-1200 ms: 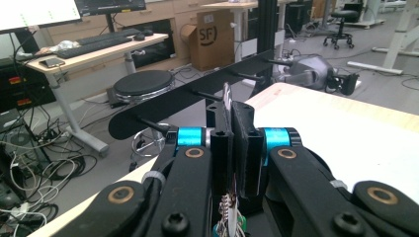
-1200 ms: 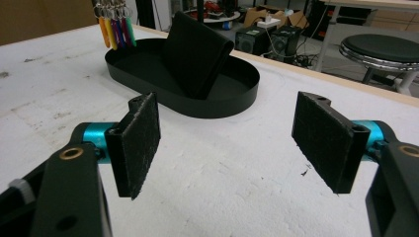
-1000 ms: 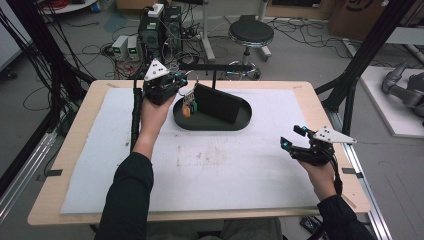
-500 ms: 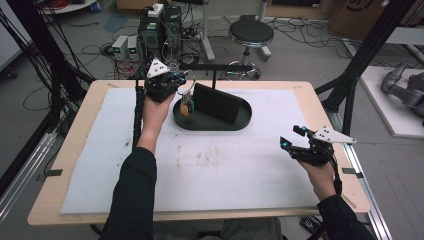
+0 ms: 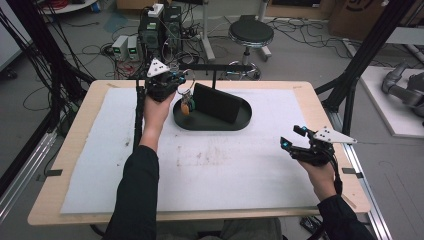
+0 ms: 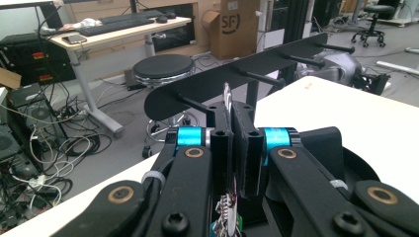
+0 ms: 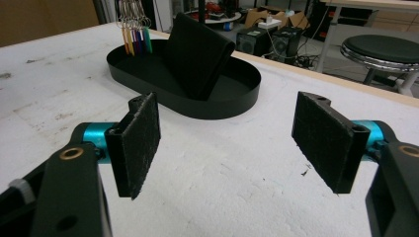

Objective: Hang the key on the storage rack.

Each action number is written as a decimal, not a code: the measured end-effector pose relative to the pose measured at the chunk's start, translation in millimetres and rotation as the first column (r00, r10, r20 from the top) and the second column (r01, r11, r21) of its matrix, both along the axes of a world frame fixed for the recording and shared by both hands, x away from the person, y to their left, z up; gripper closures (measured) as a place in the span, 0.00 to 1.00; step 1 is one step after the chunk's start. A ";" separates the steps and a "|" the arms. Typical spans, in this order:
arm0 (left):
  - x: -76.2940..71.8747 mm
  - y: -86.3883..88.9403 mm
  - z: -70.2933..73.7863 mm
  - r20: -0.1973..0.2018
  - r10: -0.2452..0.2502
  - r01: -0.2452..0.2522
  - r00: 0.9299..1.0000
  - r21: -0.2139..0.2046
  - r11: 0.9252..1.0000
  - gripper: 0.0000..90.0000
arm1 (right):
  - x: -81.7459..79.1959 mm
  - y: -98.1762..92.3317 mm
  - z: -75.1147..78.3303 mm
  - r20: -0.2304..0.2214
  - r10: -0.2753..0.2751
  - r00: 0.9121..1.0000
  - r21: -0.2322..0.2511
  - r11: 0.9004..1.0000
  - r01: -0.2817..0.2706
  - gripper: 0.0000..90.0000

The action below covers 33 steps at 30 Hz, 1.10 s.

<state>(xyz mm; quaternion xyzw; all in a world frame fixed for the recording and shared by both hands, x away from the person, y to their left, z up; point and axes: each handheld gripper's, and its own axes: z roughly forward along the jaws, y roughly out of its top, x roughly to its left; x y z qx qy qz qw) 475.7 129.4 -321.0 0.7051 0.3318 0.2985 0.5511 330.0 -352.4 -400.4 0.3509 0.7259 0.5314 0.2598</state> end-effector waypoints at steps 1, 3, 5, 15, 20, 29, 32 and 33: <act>0.2 0.7 -0.1 -0.002 0.002 -0.002 1.000 -0.001 1.000 0.96 | 0.1 0.1 0.0 0.000 0.000 1.000 0.000 1.000 0.000 0.30; 0.4 2.1 -0.3 -0.004 0.005 -0.005 1.000 -0.006 1.000 0.96 | 0.2 0.3 0.0 0.000 0.000 1.000 0.000 1.000 0.000 0.30; 0.6 3.2 -0.3 -0.004 0.004 -0.004 1.000 -0.011 1.000 0.96 | 0.4 0.5 0.0 -0.001 0.001 1.000 0.001 1.000 -0.001 0.30; 3.9 4.9 -4.4 -0.018 0.014 -0.014 1.000 -0.009 1.000 0.96 | 1.4 -0.5 -0.7 -0.002 0.001 1.000 -0.003 1.000 -0.001 0.30; 5.1 5.2 -9.1 -0.024 0.013 -0.013 1.000 -0.015 1.000 0.96 | 1.1 -0.9 -0.6 -0.005 0.000 1.000 0.001 1.000 0.000 0.30; 5.2 2.9 -12.5 -0.018 0.025 -0.025 1.000 -0.005 1.000 0.95 | 1.3 -0.8 -0.8 -0.005 0.001 1.000 -0.001 1.000 -0.001 0.30; 5.5 2.7 -13.8 -0.016 0.029 -0.029 0.999 -0.006 1.000 0.95 | 1.3 -0.6 -0.9 -0.006 0.003 1.000 0.000 1.000 -0.003 0.30; 5.5 2.8 -14.1 -0.019 0.029 -0.030 0.999 -0.004 1.000 0.95 | 1.3 -0.6 -0.9 -0.006 0.005 1.000 -0.001 1.000 -0.005 0.30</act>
